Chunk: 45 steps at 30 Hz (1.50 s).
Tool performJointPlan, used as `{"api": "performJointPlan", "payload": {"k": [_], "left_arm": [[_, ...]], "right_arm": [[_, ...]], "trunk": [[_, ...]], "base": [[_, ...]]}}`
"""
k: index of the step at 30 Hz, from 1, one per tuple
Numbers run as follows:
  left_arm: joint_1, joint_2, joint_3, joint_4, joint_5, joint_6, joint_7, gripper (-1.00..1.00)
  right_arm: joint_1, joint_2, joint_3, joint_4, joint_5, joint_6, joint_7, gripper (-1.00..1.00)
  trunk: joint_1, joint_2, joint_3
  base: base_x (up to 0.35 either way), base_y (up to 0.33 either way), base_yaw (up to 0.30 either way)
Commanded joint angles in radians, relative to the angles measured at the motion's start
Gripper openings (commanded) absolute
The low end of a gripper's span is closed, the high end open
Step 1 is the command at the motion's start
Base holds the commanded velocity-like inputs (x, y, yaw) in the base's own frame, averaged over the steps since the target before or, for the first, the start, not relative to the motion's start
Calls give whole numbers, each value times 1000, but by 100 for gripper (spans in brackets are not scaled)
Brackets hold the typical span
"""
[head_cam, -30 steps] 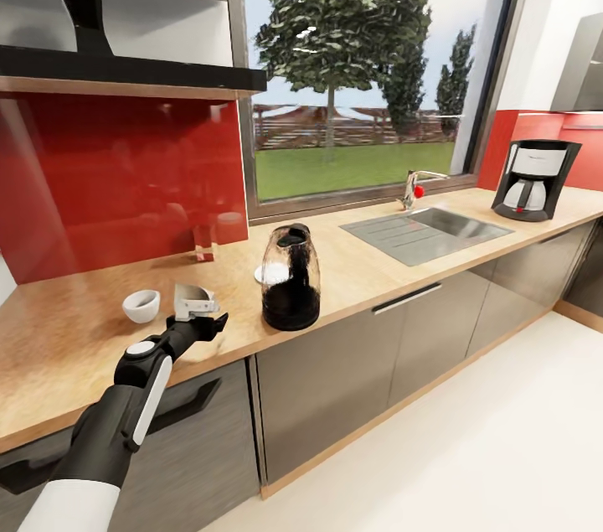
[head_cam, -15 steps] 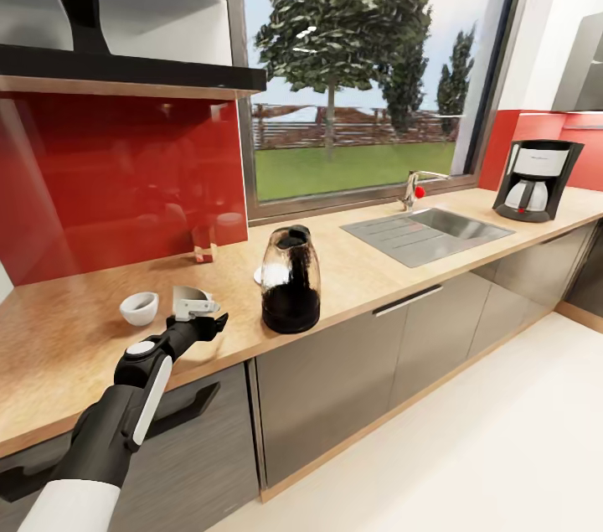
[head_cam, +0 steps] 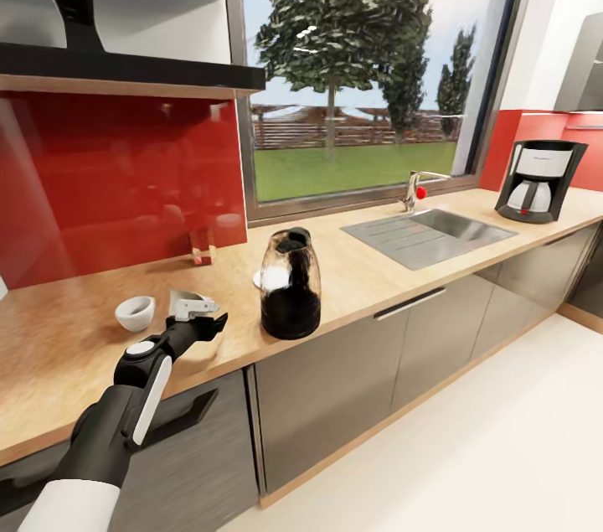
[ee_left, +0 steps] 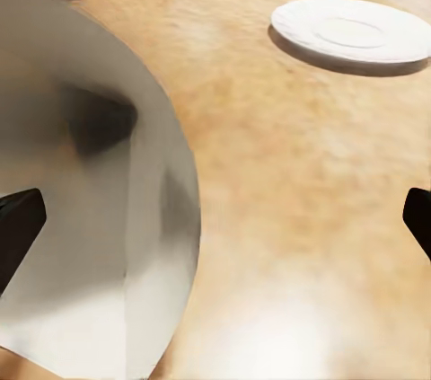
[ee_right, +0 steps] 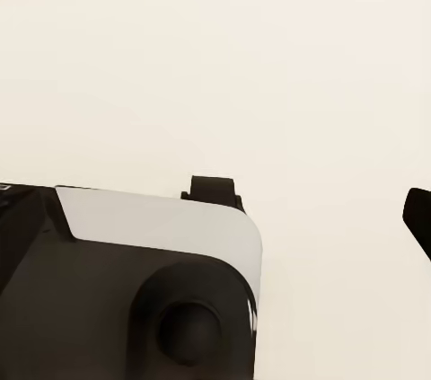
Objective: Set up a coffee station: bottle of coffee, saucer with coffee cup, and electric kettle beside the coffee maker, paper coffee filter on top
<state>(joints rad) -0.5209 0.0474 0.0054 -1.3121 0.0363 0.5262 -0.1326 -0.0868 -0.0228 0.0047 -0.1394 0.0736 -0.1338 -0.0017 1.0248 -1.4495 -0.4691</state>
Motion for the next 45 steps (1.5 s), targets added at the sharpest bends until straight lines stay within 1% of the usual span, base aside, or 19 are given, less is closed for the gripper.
{"api": "performJointPlan", "payload": {"k": [1, 15, 45], "left_arm": [[-1, 0, 1, -1, 4, 6, -2, 100], [-1, 0, -1, -1, 4, 6, -2, 100], [-1, 0, -1, -1, 2, 6, -2, 100]], "right_arm": [[-1, 0, 0, 1, 8, -3, 0, 100], [-1, 0, 0, 1, 8, -3, 0, 100], [-1, 0, 0, 1, 8, -3, -1, 100]], "trunk": [[0, -1, -1], [0, -1, -1], [0, -1, -1]], "base": [[78, 0, 0], [72, 0, 0], [38, 0, 0]]}}
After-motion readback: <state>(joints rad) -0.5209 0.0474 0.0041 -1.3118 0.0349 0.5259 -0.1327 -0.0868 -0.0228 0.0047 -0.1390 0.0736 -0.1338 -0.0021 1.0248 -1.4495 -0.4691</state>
